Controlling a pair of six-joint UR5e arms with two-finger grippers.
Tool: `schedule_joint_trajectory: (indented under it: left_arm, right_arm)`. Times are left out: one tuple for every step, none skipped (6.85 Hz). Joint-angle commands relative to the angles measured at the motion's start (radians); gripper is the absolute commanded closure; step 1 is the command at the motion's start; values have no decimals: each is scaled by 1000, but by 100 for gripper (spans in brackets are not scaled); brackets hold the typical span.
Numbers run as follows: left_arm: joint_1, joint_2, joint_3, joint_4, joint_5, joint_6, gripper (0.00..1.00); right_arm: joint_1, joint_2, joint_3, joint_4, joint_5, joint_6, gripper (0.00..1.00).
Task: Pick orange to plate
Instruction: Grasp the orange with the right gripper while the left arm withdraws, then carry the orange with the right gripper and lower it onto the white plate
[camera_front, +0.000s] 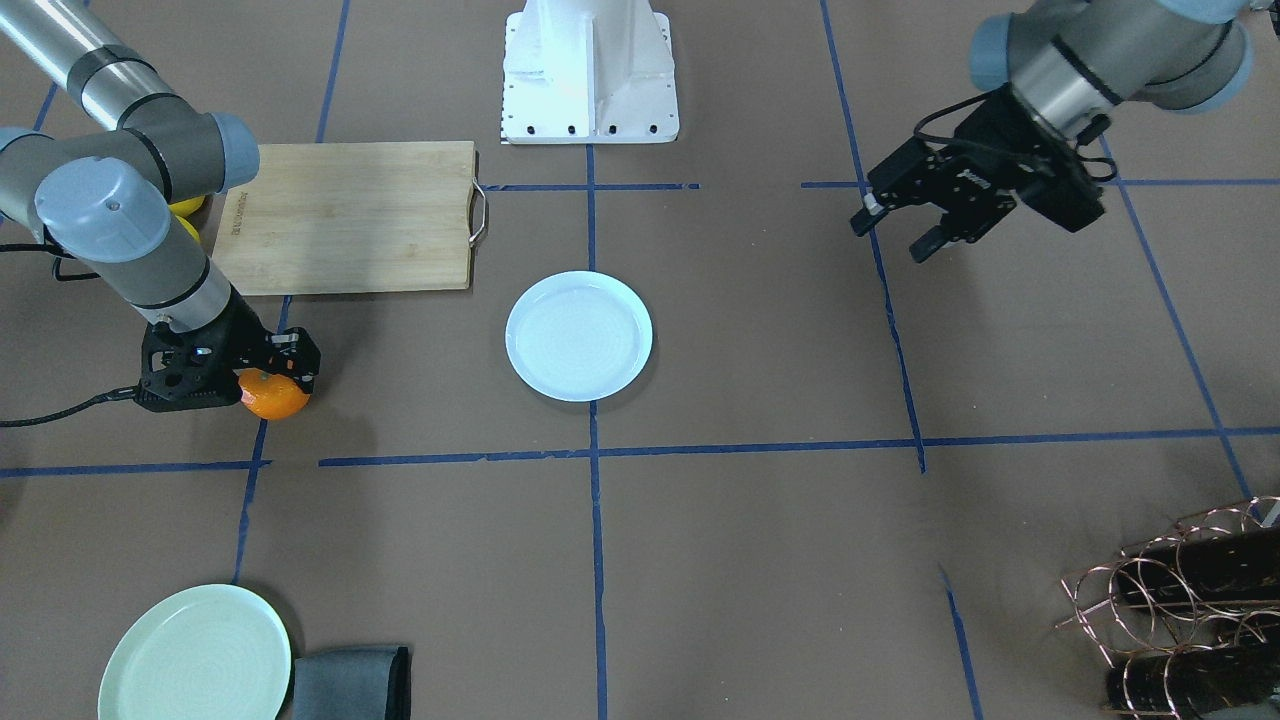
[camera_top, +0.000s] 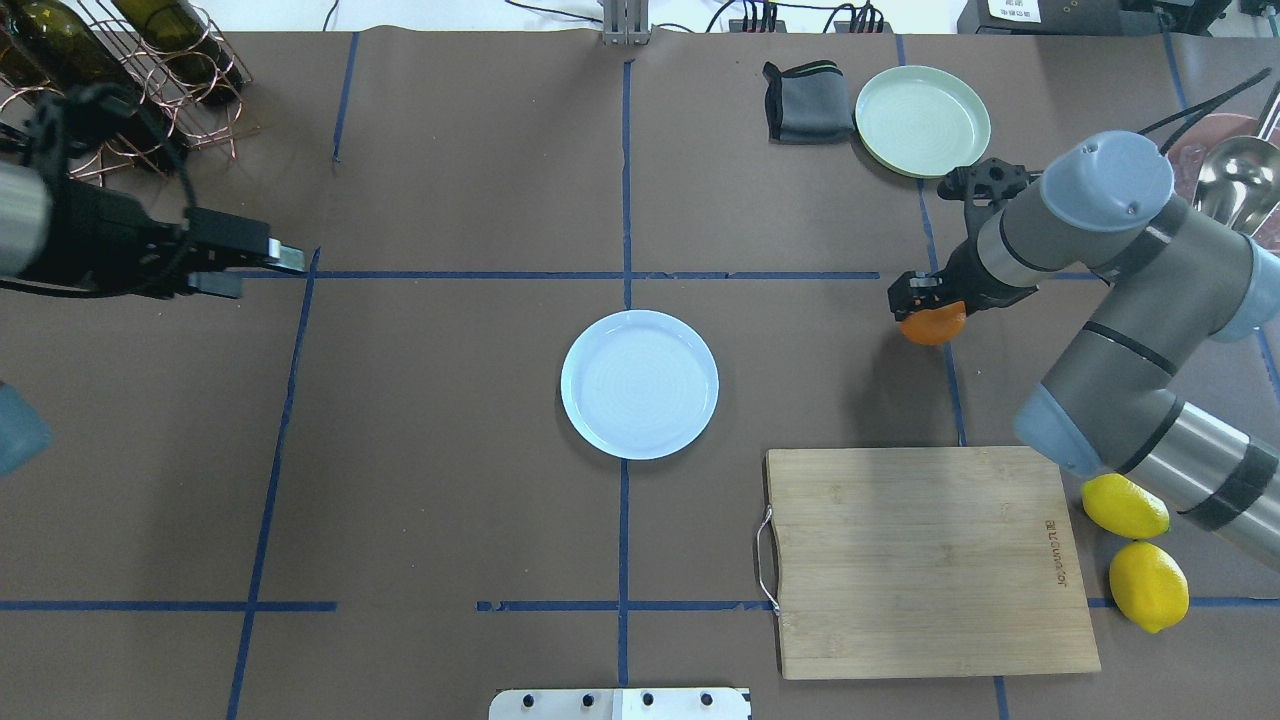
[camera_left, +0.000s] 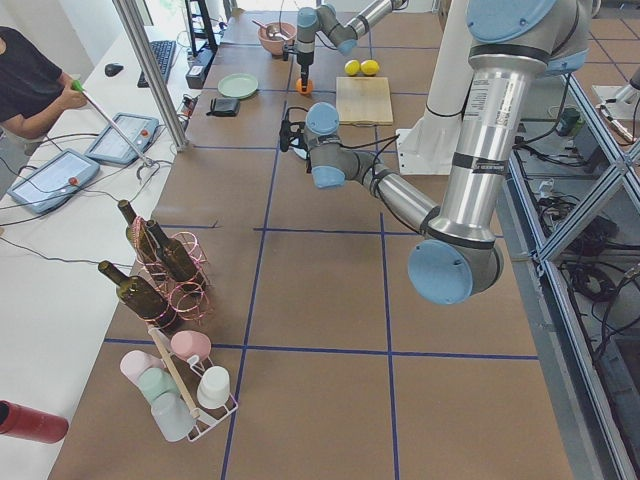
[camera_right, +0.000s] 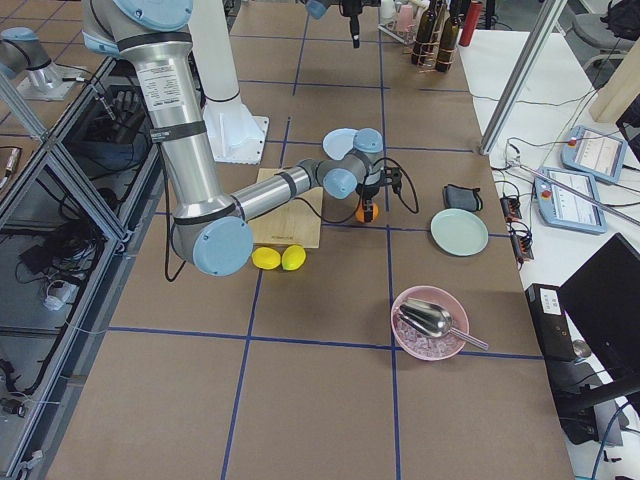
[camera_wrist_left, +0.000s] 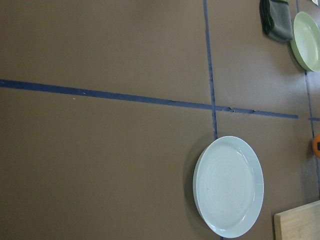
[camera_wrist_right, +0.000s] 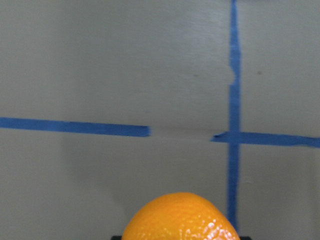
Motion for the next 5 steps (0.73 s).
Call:
schedule_joint_trajectory:
  left_arm:
    - [-140, 186, -54, 0, -39, 264, 1]
    - [-211, 234, -42, 1, -42, 405, 1]
    - [-239, 267, -41, 1, -55, 483, 1]
    - [-282, 290, -41, 4, -55, 556, 1]
    - [-307, 298, -39, 6, -55, 571, 0]
  right_arm:
    - [-78, 174, 23, -55, 3, 242, 100]
    - [-143, 231, 23, -54, -18, 357, 100]
    - [-207, 268, 18, -55, -94, 402, 100]
    - [-259, 301, -12, -52, -133, 450, 100]
    - [-290, 352, -79, -46, -170, 456, 100]
